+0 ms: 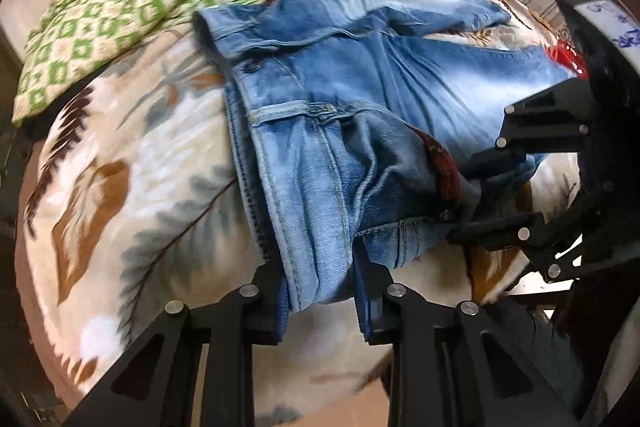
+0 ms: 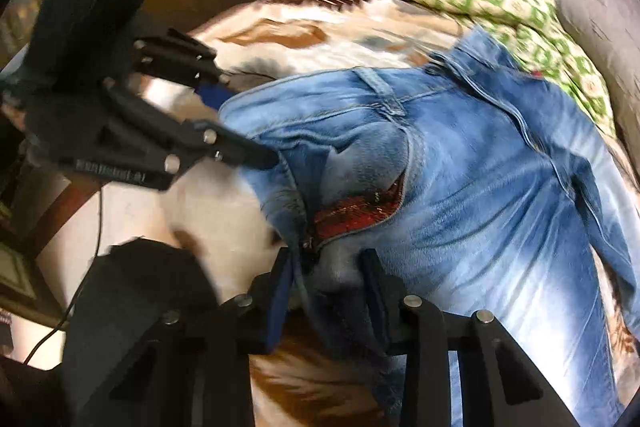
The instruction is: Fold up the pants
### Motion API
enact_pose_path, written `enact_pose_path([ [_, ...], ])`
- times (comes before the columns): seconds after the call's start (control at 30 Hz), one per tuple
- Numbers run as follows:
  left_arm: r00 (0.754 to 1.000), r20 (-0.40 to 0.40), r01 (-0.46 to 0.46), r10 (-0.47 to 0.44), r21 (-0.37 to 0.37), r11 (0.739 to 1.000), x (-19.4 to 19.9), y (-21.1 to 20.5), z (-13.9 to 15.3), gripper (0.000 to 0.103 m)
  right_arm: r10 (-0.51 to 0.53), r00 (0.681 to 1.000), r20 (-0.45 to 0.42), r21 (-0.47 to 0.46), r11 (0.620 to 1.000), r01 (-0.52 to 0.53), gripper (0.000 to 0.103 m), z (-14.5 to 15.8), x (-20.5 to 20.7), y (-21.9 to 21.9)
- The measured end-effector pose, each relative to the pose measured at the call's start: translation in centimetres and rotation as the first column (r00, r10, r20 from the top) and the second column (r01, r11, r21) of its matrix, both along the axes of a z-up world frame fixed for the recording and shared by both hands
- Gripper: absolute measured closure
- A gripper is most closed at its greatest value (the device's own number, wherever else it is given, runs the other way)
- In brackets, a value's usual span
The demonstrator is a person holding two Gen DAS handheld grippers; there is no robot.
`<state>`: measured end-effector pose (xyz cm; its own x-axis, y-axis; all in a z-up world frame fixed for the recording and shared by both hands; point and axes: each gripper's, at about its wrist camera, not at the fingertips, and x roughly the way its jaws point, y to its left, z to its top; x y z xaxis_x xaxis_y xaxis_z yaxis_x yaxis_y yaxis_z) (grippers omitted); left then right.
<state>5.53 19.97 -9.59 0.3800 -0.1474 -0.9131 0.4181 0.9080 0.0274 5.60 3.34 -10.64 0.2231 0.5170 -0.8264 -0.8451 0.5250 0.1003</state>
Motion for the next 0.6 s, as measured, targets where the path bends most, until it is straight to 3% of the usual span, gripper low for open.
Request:
enact_pose_path([
  [0.13,0.998,-0.045,-0.033,0.035,0.048,0.998,0.4,0.8,-2.0,0.075,0.012,0.999,-0.052,0.029,1.0,-0.01,0.068,-0.6,-0.2,1.4],
  [0.23,0.998,-0.034,-0.045,0.048,0.089,0.995,1.1,-0.2,-3.0,0.063,-0.002,0.998,-0.062,0.022,1.0,0.004,0.06,-1.6,0.1,1.7],
  [0.3,0.999,-0.028,-0.042,0.046,0.114,0.993,1.0,-0.7,-2.6,0.036,-0.028,0.997,-0.071,0.021,0.999,0.03,0.019,-1.1,0.4,0.5],
  [0.37,0.998,0.006,-0.055,0.055,0.122,0.991,0.8,-1.3,-1.1,0.019,-0.067,0.997,-0.046,0.017,0.998,0.068,0.018,-0.3,0.9,-0.6],
  [0.4,0.997,0.049,-0.065,0.06,0.098,0.993,0.7,-1.7,0.5,0.016,-0.073,0.996,-0.047,0.034,0.997,0.074,0.018,0.2,1.2,-1.7],
  [0.5,0.991,0.127,-0.059,0.053,0.043,0.997,1.6,-3.6,3.8,0.009,-0.142,0.988,-0.054,0.063,0.987,0.145,0.018,1.8,2.7,-5.9],
  [0.6,0.985,0.171,-0.023,0.019,0.022,0.999,3.0,-6.4,5.6,0.008,-0.241,0.97,-0.042,0.062,0.968,0.243,0.018,3.3,4.4,-11.0],
])
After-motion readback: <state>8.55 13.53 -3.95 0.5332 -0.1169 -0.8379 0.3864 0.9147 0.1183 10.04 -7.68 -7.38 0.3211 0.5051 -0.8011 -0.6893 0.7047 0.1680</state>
